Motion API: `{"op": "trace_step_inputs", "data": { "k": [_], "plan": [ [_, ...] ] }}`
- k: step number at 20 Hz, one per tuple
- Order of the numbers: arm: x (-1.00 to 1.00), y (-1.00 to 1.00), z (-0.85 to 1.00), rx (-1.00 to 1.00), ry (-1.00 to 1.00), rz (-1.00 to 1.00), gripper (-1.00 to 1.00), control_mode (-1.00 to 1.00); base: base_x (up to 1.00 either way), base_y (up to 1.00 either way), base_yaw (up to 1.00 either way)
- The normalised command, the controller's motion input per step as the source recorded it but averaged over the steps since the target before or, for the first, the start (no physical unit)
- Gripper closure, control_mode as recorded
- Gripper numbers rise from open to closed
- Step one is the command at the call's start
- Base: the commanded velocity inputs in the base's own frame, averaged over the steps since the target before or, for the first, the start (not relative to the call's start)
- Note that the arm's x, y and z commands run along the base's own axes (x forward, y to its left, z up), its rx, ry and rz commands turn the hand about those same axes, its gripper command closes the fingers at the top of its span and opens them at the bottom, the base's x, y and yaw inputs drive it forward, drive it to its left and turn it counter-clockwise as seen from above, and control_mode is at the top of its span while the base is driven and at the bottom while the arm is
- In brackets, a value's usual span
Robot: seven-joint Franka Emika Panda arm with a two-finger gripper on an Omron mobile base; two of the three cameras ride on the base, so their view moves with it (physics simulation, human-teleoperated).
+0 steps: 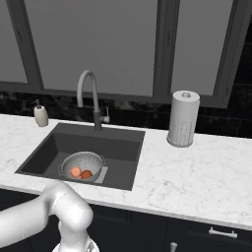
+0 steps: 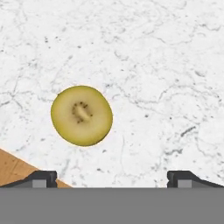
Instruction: Put the colander in the sink, put the orange, peach, kiwi in the colander, and turn on the sink faucet and pour water over the colander.
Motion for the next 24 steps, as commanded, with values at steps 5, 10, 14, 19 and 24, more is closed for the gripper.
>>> {"op": "trace_step_inputs", "data": {
  "k": [5, 10, 14, 19, 24],
  "plan": [
    [0.08, 0.30, -0.17, 0.00, 0.00, 0.00, -1.00, -1.00, 0.00, 0.00, 0.00],
    [0.11, 0.29, -0.20, 0.00, 0.01, 0.00, -1.00, -1.00, 0.00, 0.00, 0.00],
    [0.09, 0.01, -0.19, 0.00, 0.00, 0.00, -1.00, -1.00, 0.00, 0.00, 0.00],
    [0.15, 0.00, -0.18, 0.00, 0.01, 0.00, -1.00, -1.00, 0.00, 0.00, 0.00],
    [0.18, 0.01, -0.14, 0.00, 0.00, 0.00, -1.00, -1.00, 0.00, 0.00, 0.00]
  ]
}}
